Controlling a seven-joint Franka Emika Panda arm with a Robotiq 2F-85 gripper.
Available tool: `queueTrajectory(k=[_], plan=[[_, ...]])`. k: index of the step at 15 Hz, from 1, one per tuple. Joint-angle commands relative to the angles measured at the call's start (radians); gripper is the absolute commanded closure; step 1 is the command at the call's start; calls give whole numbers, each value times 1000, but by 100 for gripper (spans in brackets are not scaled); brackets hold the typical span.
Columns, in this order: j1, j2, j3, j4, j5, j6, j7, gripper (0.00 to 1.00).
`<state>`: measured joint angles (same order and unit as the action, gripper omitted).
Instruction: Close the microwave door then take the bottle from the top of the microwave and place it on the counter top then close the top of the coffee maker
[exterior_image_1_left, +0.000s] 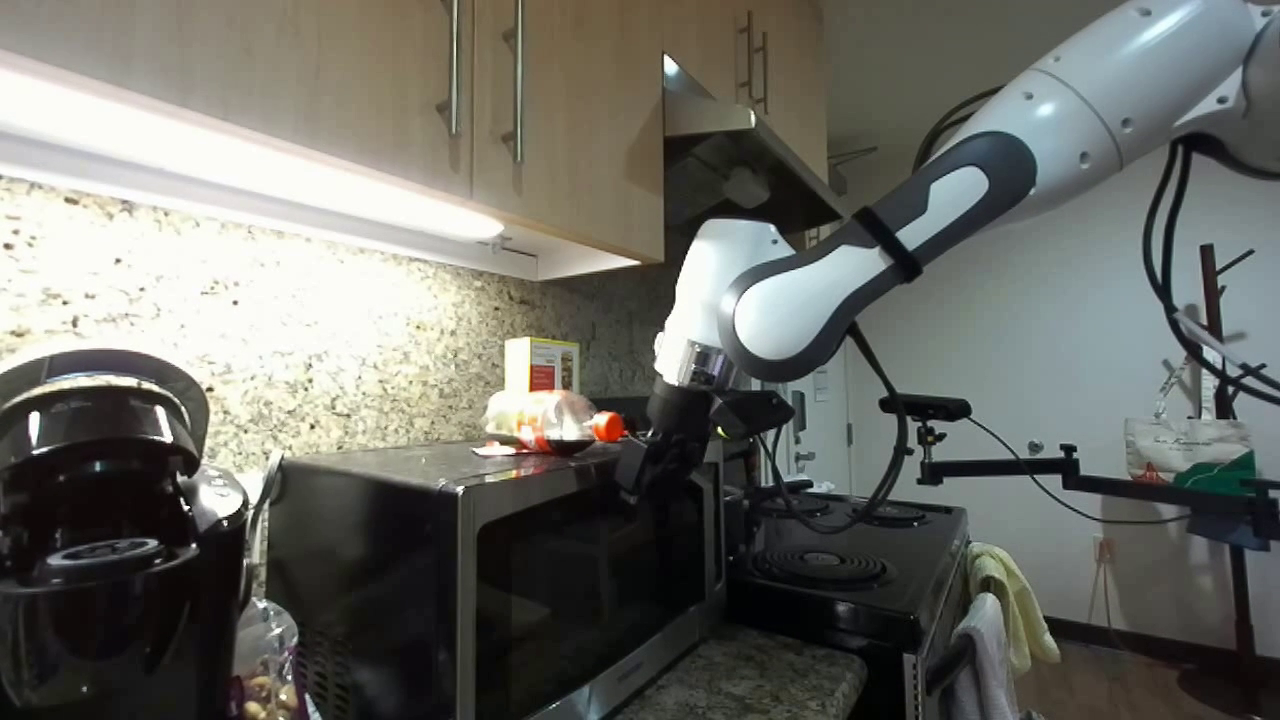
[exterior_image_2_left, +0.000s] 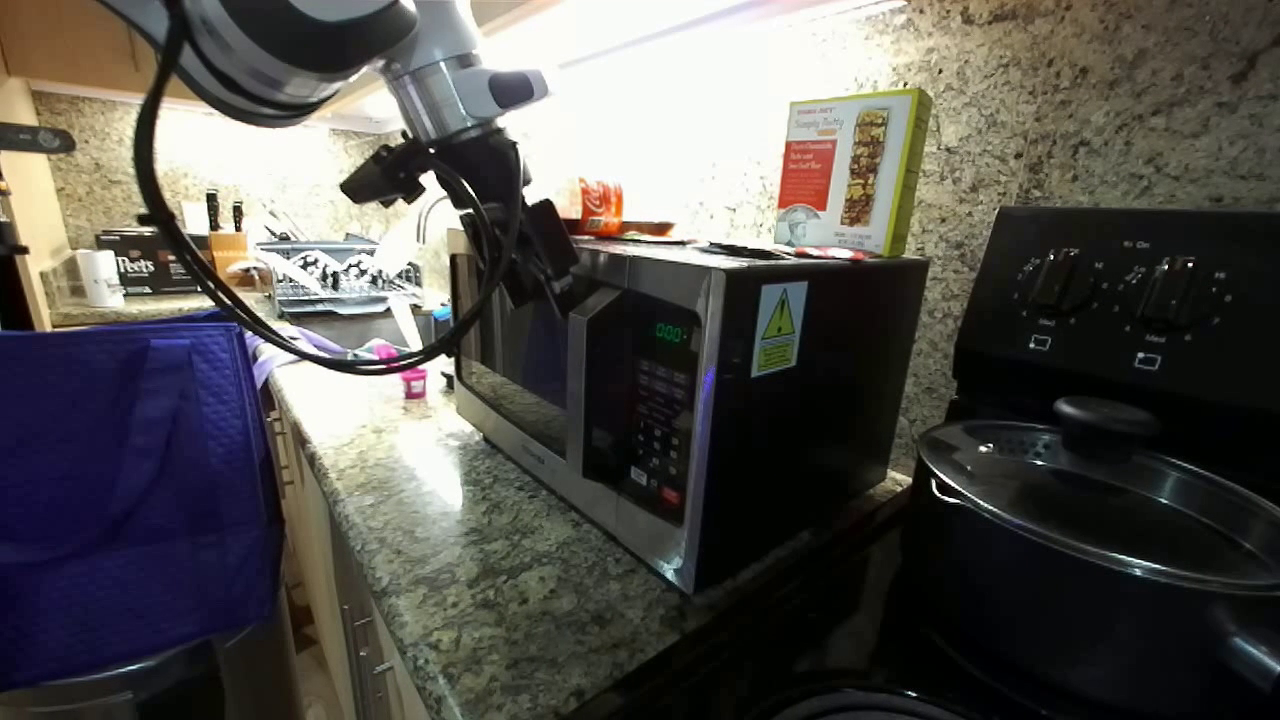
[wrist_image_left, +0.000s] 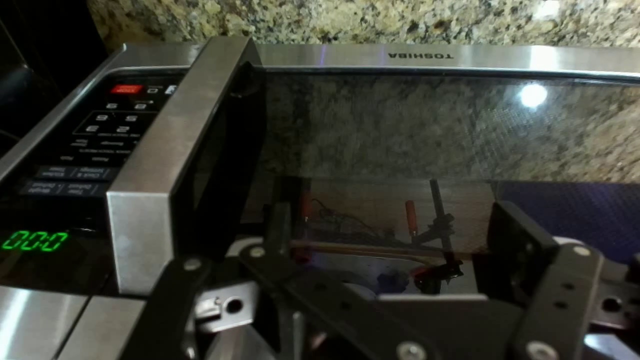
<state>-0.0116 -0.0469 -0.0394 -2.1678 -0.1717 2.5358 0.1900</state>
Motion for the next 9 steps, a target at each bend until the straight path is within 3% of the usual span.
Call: queueTrajectory(k=[1, 4, 9], plan=[[-9, 0, 8, 2, 4, -2, -5, 0], [-9, 0, 8, 2, 4, -2, -5, 0], [-13, -43, 8, -37, 15, -148, 22, 0]])
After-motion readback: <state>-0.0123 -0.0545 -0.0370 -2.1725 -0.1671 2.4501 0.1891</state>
